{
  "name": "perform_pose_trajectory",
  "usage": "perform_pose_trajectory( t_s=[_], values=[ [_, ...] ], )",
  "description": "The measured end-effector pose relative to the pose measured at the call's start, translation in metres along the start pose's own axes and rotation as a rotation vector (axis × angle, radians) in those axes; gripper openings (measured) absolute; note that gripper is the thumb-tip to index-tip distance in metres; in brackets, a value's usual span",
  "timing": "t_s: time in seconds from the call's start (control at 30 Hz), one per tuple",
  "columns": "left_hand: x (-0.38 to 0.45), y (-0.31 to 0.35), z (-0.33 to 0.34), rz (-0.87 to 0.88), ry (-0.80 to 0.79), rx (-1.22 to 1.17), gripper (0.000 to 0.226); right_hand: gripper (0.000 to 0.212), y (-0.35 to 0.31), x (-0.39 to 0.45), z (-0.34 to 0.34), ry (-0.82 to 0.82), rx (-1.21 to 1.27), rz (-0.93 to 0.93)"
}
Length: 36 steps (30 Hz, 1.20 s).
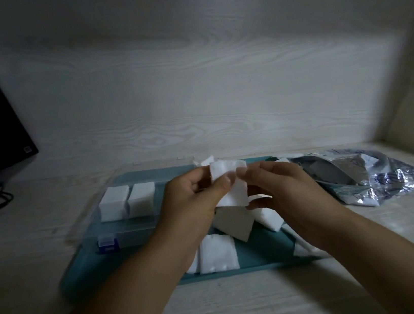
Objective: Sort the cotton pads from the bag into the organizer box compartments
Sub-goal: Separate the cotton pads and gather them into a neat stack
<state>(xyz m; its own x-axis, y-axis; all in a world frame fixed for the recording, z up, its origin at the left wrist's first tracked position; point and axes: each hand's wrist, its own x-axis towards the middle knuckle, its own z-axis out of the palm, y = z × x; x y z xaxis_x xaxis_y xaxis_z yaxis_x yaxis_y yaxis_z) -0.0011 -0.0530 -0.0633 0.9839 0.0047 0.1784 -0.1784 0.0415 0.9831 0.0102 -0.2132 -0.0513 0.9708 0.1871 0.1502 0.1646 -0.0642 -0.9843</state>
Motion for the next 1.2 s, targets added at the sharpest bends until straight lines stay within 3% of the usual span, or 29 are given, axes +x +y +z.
perform_pose_trajectory(
  t_s=[0.1,0.2,0.37,0.57,0.63,0.73,0.8,0.87,0.93,1.03,1.2],
  values=[
    [0.001,-0.001,0.000,-0.006,-0.054,0.008,0.021,0.037,0.001,0.002,0.000,0.013,0.007,-0.029],
    [0.001,-0.003,0.002,0.008,-0.068,-0.007,0.026,0.025,0.003,0.003,-0.001,0.027,0.101,-0.029],
    [0.005,-0.005,0.001,0.045,-0.048,-0.013,0.026,0.029,0.000,0.002,-0.005,-0.049,0.287,0.060],
    [0.004,-0.004,0.002,0.064,0.039,-0.021,0.031,0.026,0.000,0.002,-0.003,-0.031,0.272,0.042],
    [0.007,-0.002,0.001,0.069,0.127,-0.044,0.037,0.019,0.001,0.003,-0.002,0.076,0.088,-0.061],
    [0.013,0.000,-0.007,0.049,0.248,-0.095,0.043,0.012,0.005,0.002,-0.004,0.174,-0.521,-0.281],
    [0.016,-0.001,-0.011,0.016,0.276,-0.132,0.037,0.016,0.009,-0.002,-0.002,0.042,-0.856,-0.330],
    [0.017,-0.003,-0.012,-0.014,0.270,-0.146,0.023,0.022,0.015,-0.007,0.005,-0.145,-1.029,-0.372],
    [0.016,-0.003,-0.011,-0.032,0.253,-0.149,0.018,0.027,0.024,-0.009,0.013,-0.273,-1.147,-0.471],
    [0.015,-0.002,-0.009,-0.040,0.247,-0.160,0.018,0.036,0.030,-0.008,0.016,-0.291,-1.181,-0.422],
    [0.015,0.000,-0.009,-0.051,0.253,-0.215,0.025,0.022,0.021,-0.002,0.007,-0.070,-1.049,-0.390]
  ],
)
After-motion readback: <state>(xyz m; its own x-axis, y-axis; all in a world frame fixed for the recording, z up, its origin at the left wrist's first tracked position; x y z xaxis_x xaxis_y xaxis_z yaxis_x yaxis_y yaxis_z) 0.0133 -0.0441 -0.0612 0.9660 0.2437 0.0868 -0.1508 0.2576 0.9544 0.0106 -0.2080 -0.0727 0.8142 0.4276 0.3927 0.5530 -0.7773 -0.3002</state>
